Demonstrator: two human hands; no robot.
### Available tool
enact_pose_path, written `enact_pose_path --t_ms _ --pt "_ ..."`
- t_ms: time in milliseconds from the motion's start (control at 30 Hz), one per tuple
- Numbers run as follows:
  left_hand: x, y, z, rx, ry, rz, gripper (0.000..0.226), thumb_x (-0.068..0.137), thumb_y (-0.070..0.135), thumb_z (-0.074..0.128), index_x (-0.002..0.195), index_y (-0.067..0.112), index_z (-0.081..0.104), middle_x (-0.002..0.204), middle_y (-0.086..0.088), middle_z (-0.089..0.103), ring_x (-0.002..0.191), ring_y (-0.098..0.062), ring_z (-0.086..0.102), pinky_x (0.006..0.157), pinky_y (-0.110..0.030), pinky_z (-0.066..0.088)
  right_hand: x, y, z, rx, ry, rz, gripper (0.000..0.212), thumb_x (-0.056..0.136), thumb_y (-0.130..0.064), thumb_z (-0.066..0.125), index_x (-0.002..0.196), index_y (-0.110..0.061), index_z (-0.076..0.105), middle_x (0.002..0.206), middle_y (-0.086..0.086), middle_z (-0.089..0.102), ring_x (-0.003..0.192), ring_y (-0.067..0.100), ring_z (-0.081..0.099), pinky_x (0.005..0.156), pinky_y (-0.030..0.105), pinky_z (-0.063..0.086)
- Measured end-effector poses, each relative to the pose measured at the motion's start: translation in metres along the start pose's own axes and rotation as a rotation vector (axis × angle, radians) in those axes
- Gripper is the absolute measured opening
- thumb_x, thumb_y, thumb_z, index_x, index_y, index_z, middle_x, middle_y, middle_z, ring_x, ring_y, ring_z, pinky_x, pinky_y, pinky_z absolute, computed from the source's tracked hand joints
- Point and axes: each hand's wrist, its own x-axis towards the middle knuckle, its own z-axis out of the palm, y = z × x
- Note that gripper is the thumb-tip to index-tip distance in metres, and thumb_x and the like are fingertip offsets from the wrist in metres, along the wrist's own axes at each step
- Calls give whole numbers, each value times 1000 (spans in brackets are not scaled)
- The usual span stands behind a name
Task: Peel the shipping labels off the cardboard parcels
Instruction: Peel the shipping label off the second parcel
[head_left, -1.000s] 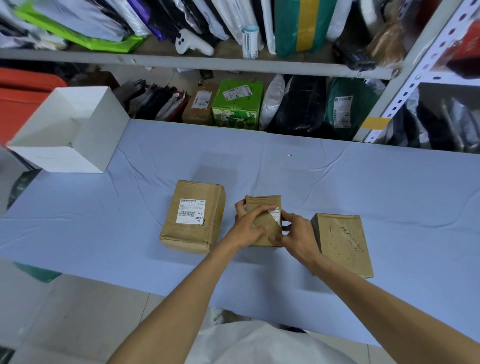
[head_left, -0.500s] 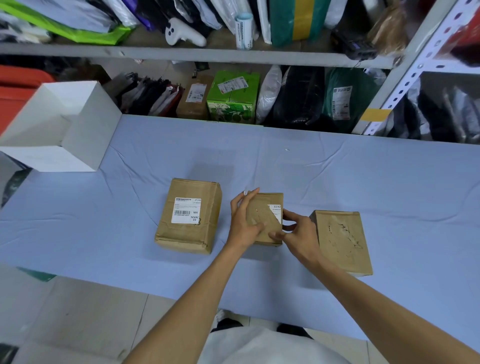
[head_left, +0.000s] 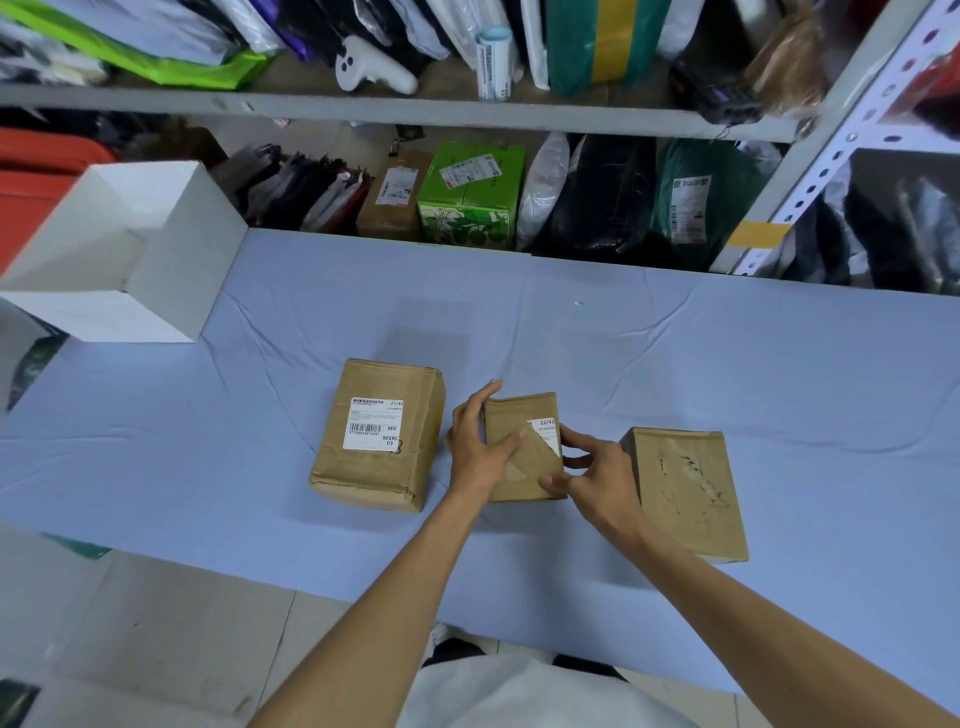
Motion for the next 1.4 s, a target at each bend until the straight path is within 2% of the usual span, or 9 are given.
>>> enact_pose_path --t_ms 67,133,333,633,900,1033,1200,1300,1400 --pt "3 1 -1 -58 -11 7 61 79 8 73 130 35 53 128 3 46 107 13 48 96 -16 44 0 1 0 -7 -5 -2 67 66 2 78 127 -20 61 107 -7 71 88 3 65 66 16 54" --pt "4 0 -2 -75 -19 -4 57 80 7 72 128 31 55 127 1 47 102 16 50 92 -13 46 -1 2 0 -14 -6 -7 66 67 2 77 127 -19 61 105 -7 71 87 2 65 65 13 53" --pt "8 0 -5 -51 -11 21 38 77 9 75 112 21 65 125 2 54 110 1 54 82 -1 43 -1 3 1 -49 -2 5 68 67 2 78 129 -18 59 109 -5 70 84 -1 63 61 11 51" --pt "11 -4 -4 -72 -6 11 30 70 10 79 94 22 65 119 -6 59 103 -11 61 92 -32 52 -2 6 2 -89 -9 16 69 63 1 79 126 -20 63 103 -7 73 90 5 68 68 21 58" --pt "15 0 -8 -63 -63 -7 27 68 11 81 87 21 65 116 -6 60 107 -14 59 87 -26 50 -3 9 4 -99 2 15 70 64 3 79 129 -16 60 106 -3 72 92 8 68 69 22 58" --pt "19 -2 -10 -57 -102 -13 27 65 17 82 85 25 65 116 -4 61 110 -18 58 90 -34 53 -4 10 4 -118 8 20 70 64 1 79 130 -17 60 105 -2 72 91 9 68 70 21 58" --pt "20 -1 -12 -44 -123 -10 28 66 18 84 85 24 64 116 -6 61 109 -20 58 84 -28 52 -3 9 4 -137 2 23 72 63 0 79 130 -16 59 105 -2 72 93 10 68 76 32 60" --pt "20 2 -13 -34 -139 -8 31 62 24 85 82 29 63 116 -5 62 108 -21 59 87 -37 55 -5 8 4 -137 2 33 71 64 0 79 130 -16 59 104 -2 72 93 10 67 77 33 60" --pt "17 3 -12 -38 -138 -13 31 62 21 84 81 33 62 116 -2 62 108 -19 60 89 -42 55 -6 5 2 -144 -8 28 69 65 0 79 130 -16 59 101 -3 71 91 9 67 72 26 59"
